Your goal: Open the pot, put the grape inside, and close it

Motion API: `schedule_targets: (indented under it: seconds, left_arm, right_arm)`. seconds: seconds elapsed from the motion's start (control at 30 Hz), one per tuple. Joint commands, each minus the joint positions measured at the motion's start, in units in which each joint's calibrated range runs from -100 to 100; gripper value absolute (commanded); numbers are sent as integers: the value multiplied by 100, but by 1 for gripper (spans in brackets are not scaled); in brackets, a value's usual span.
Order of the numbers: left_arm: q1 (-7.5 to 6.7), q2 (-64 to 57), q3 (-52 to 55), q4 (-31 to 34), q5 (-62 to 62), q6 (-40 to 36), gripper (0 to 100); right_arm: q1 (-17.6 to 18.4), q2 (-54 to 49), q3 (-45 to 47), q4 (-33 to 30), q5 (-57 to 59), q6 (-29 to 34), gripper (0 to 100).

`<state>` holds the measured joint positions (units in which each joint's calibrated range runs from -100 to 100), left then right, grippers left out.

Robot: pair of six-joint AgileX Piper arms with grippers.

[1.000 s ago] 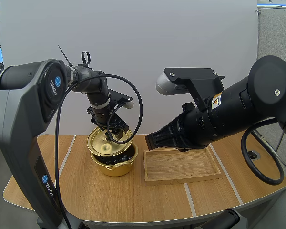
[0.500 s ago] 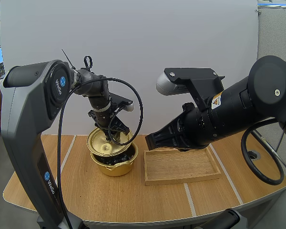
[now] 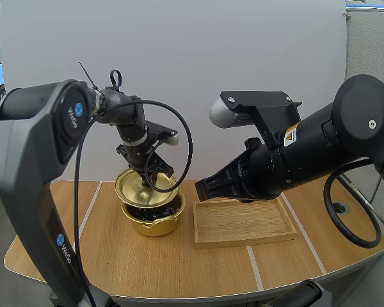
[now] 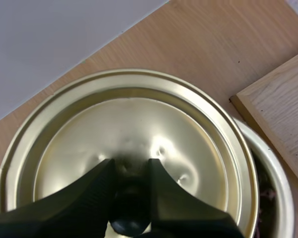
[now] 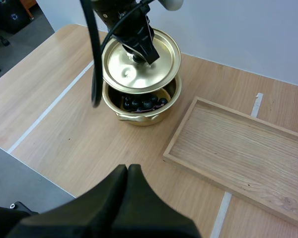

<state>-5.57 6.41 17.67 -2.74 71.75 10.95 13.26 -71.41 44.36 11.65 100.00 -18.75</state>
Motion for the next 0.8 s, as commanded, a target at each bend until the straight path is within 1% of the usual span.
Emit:
schedule_targets:
  seconds: [0.0, 0.13, 0.17, 0.23, 0.3, 0.33, 0.4, 0.5, 0.77]
  left_arm:
    - [-26, -667, -24, -47, 569, -30, 0]
    - [-26, -831, -24, -195, 896, 61, 0]
    - [-26, -848, -24, -369, 1062, 144, 0]
    - [-26, -848, -9, -477, 1170, 193, 0]
    - [-26, -848, 196, -935, 1172, 449, 0]
    - [-26, -848, 292, -1031, 1133, 544, 0]
    - [-26, -848, 492, -1046, 934, 590, 0]
    - [-26, -808, 701, -891, 661, 590, 0]
    - [-26, -579, 757, -851, -13, 579, 0]
  right_arm:
    - [-22, -74, 11, -36, 0, -58, 0]
    - [-22, -74, 11, -36, 0, -58, 0]
    - [-22, -74, 11, -36, 0, -58, 0]
    - [-22, -74, 11, -36, 0, -58, 0]
    - [-22, -74, 11, -47, 0, -58, 0]
    - [-22, -74, 11, -47, 0, -58, 0]
    - [-22, -74, 11, -47, 0, -58, 0]
    - [-22, -74, 11, -47, 0, -58, 0]
    - [-22, -74, 11, -47, 0, -58, 0]
